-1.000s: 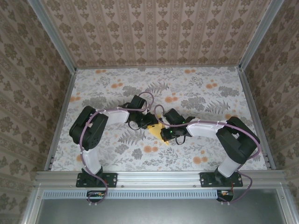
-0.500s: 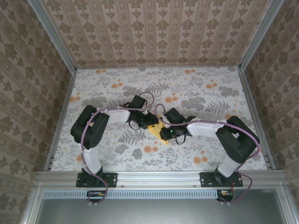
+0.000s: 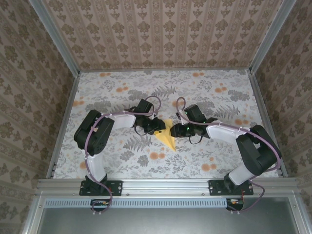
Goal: Fold a paper plane with a square sheet of paper (fold left side to right side)
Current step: Fourth fold the wing at the center of the table.
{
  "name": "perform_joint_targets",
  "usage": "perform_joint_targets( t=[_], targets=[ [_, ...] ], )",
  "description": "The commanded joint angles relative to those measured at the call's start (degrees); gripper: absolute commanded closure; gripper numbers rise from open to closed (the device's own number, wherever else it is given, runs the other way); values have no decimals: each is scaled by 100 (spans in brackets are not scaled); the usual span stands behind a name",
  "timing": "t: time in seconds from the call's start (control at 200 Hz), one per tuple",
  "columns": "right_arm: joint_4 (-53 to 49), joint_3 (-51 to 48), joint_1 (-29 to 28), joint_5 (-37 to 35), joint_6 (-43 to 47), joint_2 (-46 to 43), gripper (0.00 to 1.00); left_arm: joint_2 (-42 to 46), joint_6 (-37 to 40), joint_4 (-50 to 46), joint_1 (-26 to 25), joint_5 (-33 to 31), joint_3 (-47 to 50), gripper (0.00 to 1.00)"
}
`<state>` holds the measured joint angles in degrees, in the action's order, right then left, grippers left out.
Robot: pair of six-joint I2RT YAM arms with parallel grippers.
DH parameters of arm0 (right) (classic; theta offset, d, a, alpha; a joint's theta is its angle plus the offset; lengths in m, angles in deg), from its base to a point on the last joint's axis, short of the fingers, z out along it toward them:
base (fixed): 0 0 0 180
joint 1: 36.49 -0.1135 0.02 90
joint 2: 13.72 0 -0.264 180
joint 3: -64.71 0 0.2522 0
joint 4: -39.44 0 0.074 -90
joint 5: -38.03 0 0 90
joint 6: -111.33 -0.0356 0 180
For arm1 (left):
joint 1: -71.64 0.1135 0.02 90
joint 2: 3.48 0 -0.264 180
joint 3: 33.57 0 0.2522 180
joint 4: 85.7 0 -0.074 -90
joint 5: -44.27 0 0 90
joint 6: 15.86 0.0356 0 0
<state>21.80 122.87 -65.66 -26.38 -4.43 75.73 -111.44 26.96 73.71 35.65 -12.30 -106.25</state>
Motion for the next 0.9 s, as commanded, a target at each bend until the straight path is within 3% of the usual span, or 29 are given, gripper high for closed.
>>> perform_joint_targets(
  t=[0.0, 0.22, 0.52, 0.895],
  targets=[
    [265, 85, -10, 519, -209, 294, 64, -162, -31, -205, -40, -83, -72, 63],
    [590, 161, -12, 717, -433, 658, 67, -155, -19, -205, -40, -77, -89, 63],
    [341, 207, -10, 566, -288, 723, 93, -164, 1, -222, -40, -74, -100, 63],
    [-207, 359, -10, 33, 36, 821, 93, -173, 16, -249, -40, -59, -122, 63]
  ],
)
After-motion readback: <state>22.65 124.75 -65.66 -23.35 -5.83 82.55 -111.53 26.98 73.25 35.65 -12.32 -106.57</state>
